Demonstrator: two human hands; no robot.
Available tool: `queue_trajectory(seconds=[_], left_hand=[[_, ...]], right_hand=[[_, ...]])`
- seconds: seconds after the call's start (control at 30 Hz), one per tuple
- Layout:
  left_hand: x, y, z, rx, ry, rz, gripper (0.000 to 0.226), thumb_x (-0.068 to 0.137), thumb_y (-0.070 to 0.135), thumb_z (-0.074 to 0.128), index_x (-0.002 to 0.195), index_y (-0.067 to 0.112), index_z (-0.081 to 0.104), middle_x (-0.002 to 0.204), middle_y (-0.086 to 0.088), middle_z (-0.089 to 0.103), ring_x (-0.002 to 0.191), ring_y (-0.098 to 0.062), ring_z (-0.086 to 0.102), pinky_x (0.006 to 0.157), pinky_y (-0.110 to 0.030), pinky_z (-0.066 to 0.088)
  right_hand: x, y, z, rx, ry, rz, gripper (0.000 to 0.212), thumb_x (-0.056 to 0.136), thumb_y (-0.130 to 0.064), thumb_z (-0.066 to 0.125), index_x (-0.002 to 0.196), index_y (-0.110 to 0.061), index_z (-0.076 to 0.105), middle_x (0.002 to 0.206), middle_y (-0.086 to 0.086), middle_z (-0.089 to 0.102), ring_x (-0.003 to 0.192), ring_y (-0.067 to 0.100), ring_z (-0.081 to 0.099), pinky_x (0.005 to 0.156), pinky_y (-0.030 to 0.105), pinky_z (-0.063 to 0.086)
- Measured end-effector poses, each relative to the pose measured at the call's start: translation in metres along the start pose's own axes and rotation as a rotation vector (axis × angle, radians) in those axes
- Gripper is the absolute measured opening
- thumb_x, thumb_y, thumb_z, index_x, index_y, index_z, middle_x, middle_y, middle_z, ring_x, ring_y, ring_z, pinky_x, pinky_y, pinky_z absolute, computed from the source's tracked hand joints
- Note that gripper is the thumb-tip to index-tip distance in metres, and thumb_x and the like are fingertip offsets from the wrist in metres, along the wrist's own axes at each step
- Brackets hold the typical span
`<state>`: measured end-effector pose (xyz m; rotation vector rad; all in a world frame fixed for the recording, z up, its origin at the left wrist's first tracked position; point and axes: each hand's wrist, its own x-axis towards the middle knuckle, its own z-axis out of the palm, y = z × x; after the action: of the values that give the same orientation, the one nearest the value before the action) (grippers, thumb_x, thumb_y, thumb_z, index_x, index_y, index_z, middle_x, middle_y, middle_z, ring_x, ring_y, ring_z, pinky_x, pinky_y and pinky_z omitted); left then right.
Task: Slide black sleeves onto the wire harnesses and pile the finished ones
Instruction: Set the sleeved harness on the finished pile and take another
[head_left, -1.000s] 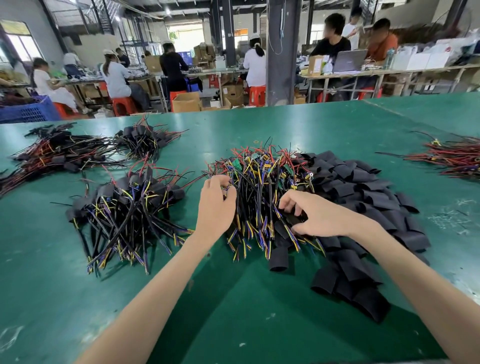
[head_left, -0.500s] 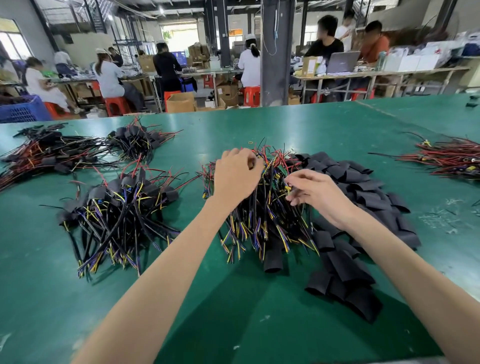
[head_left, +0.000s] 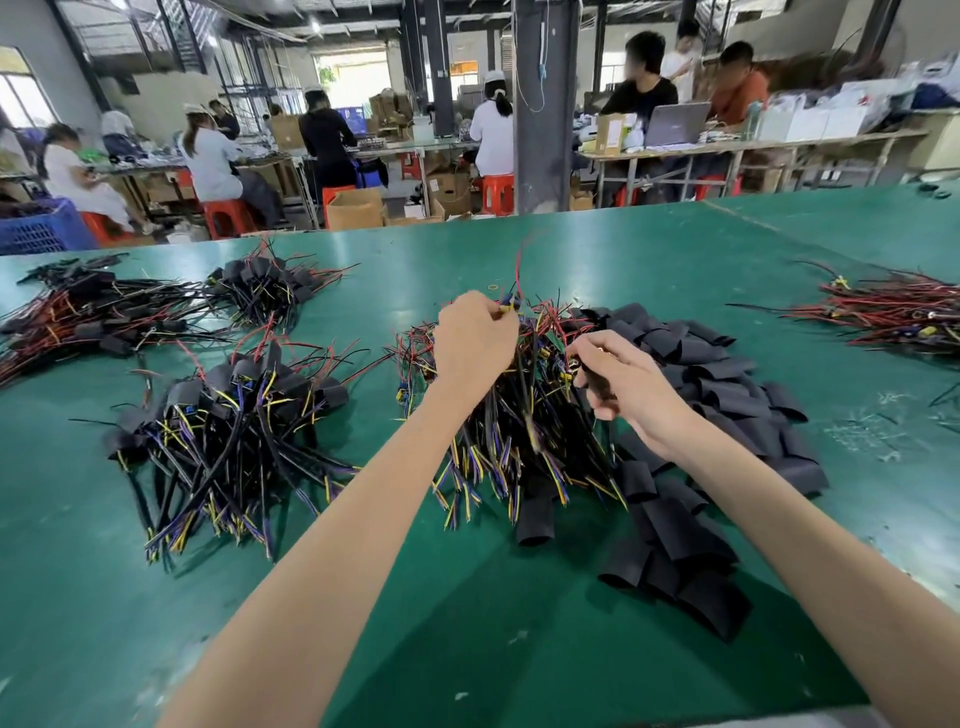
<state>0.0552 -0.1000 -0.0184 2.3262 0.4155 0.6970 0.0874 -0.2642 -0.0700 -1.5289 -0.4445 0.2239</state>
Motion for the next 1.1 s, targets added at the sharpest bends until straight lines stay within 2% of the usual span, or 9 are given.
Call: queue_trajectory(seconds=[0.13,0.27,0.4,0.5,0.67,0.73,0.87,0.97,1.1], left_hand=[[0.003,-0.003,-0.007,0.016,0.141,0.104,0.014,0.096,0.015,0.047,0.098,0.006,0.057,0.098,-0.011,0.063,0.088,-0.027,0.053,0.072,-0.029,0.034],[0.004,-0.005,-0.002,0.102,-0.153,0.01,0.03,0.091,0.03,0.056,0.109,0.006,0.056,0.104,-0.012,0.063,0.092,-0.029,0.06,0.077,-0.032,0.045],[-0.001,-0.007,0.005,0.177,-0.219,0.036,0.026,0.082,0.02,0.065,0.099,0.001,0.061,0.103,-0.014,0.066,0.098,-0.031,0.06,0.088,-0.037,0.049],[0.001,-0.005,0.003,0.154,-0.188,0.031,0.022,0.082,0.011,0.059,0.065,0.008,0.046,0.069,-0.013,0.052,0.07,-0.03,0.048,0.073,-0.037,0.048],[0.006,-0.005,0.004,0.149,-0.193,0.023,0.028,0.088,0.018,0.056,0.062,0.011,0.049,0.067,-0.017,0.053,0.067,-0.034,0.051,0.074,-0.036,0.051],[0.005,-0.005,0.006,0.187,-0.196,0.029,0.03,0.087,0.026,0.06,0.066,0.005,0.054,0.078,-0.02,0.062,0.08,-0.036,0.06,0.076,-0.037,0.05],[0.006,-0.007,0.008,0.121,-0.141,0.008,0.022,0.084,0.019,0.063,0.103,0.007,0.063,0.101,-0.009,0.067,0.098,-0.028,0.06,0.087,-0.038,0.049],[0.005,-0.005,0.008,0.06,-0.036,0.022,0.021,0.09,0.02,0.056,0.109,0.011,0.056,0.103,-0.005,0.067,0.102,-0.027,0.058,0.093,-0.038,0.042],[0.004,0.011,-0.007,-0.181,0.211,0.099,0.02,0.092,0.023,0.056,0.11,0.014,0.053,0.097,0.001,0.067,0.097,-0.021,0.06,0.095,-0.039,0.04]], right_hand=[[-0.001,0.0,0.001,0.061,-0.058,0.109,0.027,0.102,-0.031,0.037,0.097,-0.019,0.061,0.067,-0.001,0.042,0.051,0.009,0.035,0.045,0.022,0.024],[-0.001,0.001,0.003,0.147,-0.097,0.216,0.018,0.099,-0.029,0.046,0.101,-0.013,0.054,0.068,0.001,0.04,0.053,0.012,0.035,0.046,0.023,0.026],[-0.001,0.005,0.004,0.09,-0.139,0.181,0.021,0.09,-0.003,0.058,0.11,-0.011,0.055,0.072,0.004,0.038,0.056,0.013,0.037,0.047,0.025,0.029],[-0.003,0.006,0.006,0.061,-0.122,0.119,0.026,0.092,-0.001,0.056,0.114,-0.014,0.057,0.078,0.006,0.04,0.056,0.013,0.044,0.049,0.026,0.037],[-0.008,0.007,0.014,-0.21,-0.118,-0.163,0.036,0.091,-0.008,0.058,0.12,-0.029,0.051,0.093,0.006,0.057,0.08,0.017,0.056,0.069,0.027,0.046],[-0.011,0.008,0.019,-0.362,-0.113,-0.257,0.035,0.089,-0.014,0.062,0.118,-0.033,0.053,0.104,0.003,0.061,0.088,0.012,0.052,0.079,0.028,0.04],[-0.016,0.009,0.025,-0.478,-0.151,-0.316,0.033,0.088,-0.018,0.064,0.117,-0.031,0.054,0.112,-0.004,0.06,0.094,-0.002,0.05,0.09,0.021,0.036],[-0.017,0.012,0.027,-0.521,-0.252,-0.305,0.033,0.091,-0.019,0.061,0.122,-0.025,0.053,0.122,-0.012,0.059,0.104,-0.003,0.052,0.098,0.02,0.036],[-0.016,0.016,0.028,-0.58,-0.281,-0.276,0.031,0.092,-0.026,0.059,0.12,-0.035,0.049,0.118,-0.002,0.063,0.107,0.025,0.057,0.101,0.04,0.04]])
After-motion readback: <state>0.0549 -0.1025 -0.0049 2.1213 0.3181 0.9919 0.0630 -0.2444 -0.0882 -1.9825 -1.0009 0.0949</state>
